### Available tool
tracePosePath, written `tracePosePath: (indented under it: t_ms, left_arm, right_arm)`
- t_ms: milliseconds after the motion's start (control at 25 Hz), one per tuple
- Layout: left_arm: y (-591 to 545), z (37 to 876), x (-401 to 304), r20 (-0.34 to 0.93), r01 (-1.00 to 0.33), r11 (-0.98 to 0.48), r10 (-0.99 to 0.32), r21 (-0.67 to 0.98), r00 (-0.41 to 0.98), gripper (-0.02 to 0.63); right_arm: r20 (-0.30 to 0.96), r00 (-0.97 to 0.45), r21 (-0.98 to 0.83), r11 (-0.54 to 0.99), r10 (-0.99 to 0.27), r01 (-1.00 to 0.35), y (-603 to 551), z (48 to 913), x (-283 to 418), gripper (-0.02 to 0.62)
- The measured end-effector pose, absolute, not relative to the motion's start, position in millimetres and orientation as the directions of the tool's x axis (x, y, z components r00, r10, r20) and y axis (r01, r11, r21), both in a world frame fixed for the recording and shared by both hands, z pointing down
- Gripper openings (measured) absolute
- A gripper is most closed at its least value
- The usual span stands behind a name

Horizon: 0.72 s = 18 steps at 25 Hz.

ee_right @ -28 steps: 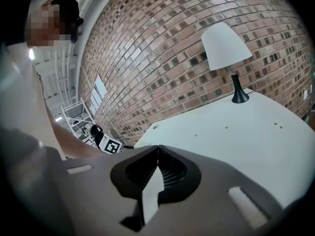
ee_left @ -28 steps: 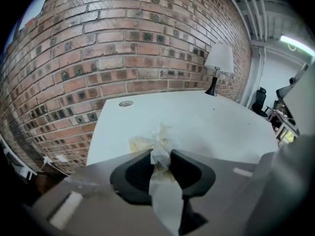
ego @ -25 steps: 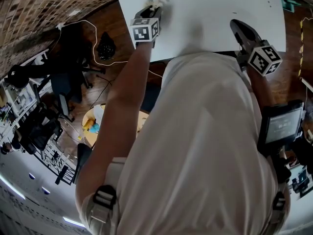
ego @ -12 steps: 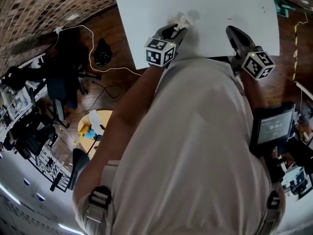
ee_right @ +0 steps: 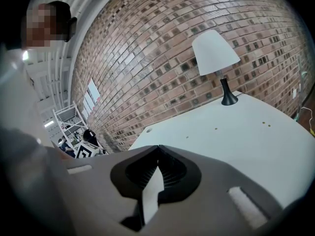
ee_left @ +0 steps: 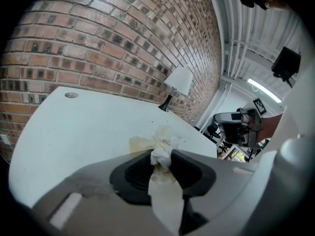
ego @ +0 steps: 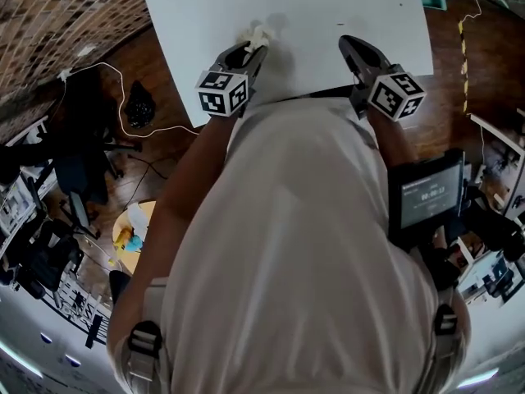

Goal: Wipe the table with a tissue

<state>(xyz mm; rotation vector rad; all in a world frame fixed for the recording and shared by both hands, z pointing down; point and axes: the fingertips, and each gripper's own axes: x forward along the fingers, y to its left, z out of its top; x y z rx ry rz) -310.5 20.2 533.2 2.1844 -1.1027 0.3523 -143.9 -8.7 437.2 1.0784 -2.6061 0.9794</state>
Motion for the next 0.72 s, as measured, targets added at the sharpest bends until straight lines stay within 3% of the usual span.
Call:
tracePosePath:
  t_ms: [400, 720]
  left_arm:
    - [15.3, 526.5, -296.1, 0.482, -0.785, -0.431, -0.623, 0.445, 0.616, 0.118]
    - [6.7, 523.5, -240.3, 0.526, -0.811, -0.417, -0.619, 0.41, 0.584, 0.118]
  right_arm:
    - [0.347, -0.745, -0.523, 0.543, -0.569, -0.657, -23.5, 441.5, -129.2, 0.008]
    - [0.336, -0.782, -0.539, 0.574, -0.524, -0.616, -35.0, 440.9, -82.0, 0.008]
